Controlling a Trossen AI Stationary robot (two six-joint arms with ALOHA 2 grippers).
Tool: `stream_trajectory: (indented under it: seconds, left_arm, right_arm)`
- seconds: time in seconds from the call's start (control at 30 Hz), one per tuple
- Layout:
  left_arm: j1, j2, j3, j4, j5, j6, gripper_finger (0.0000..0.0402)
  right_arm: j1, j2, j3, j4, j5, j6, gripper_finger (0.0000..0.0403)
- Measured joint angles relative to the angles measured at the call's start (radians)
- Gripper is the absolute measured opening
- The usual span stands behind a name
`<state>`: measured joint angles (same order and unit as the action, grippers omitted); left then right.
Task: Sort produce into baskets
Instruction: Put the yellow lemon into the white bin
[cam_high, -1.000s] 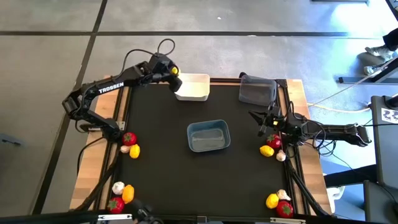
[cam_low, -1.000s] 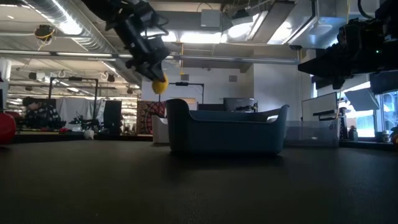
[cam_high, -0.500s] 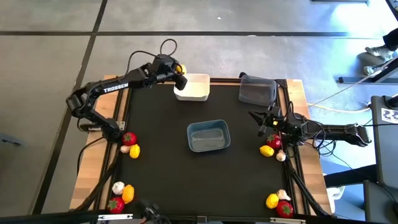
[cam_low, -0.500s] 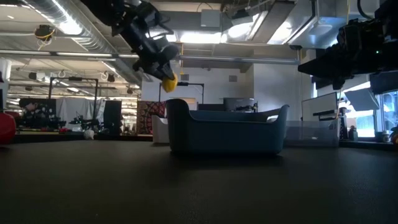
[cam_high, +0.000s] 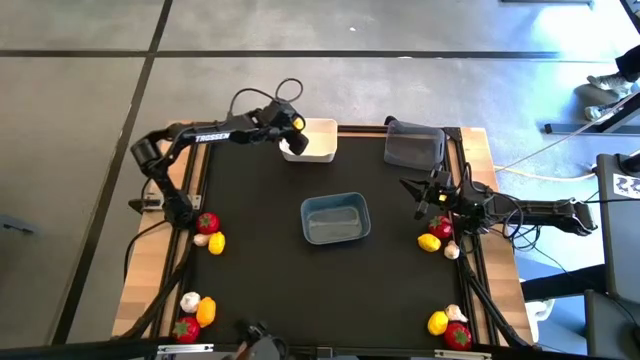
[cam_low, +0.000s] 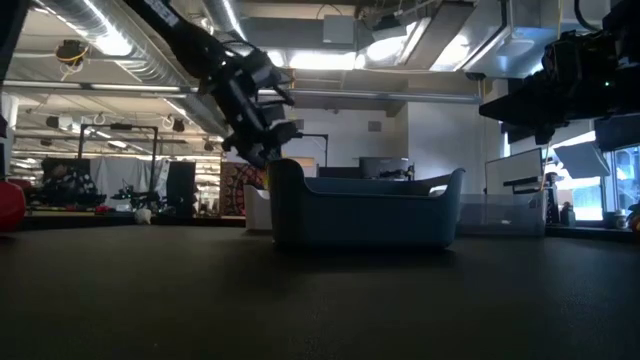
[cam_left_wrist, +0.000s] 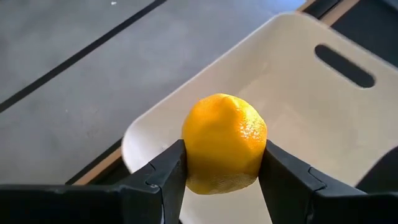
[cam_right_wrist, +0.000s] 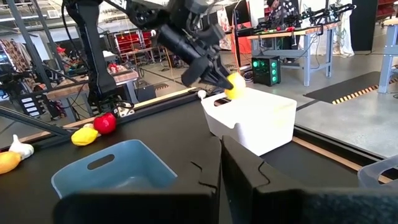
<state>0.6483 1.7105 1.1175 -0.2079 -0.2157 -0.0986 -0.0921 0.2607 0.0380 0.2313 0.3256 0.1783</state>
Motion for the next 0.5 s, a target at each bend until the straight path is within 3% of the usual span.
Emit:
stream_trajectory:
  seconds: [0.5]
  left_arm:
    - [0.003, 0.134, -0.001, 0.073, -0.001, 0.001, 0.0169]
  right_arm:
    - [0.0, 0.0, 0.0, -0.026, 0.0, 0.0, 0.0017]
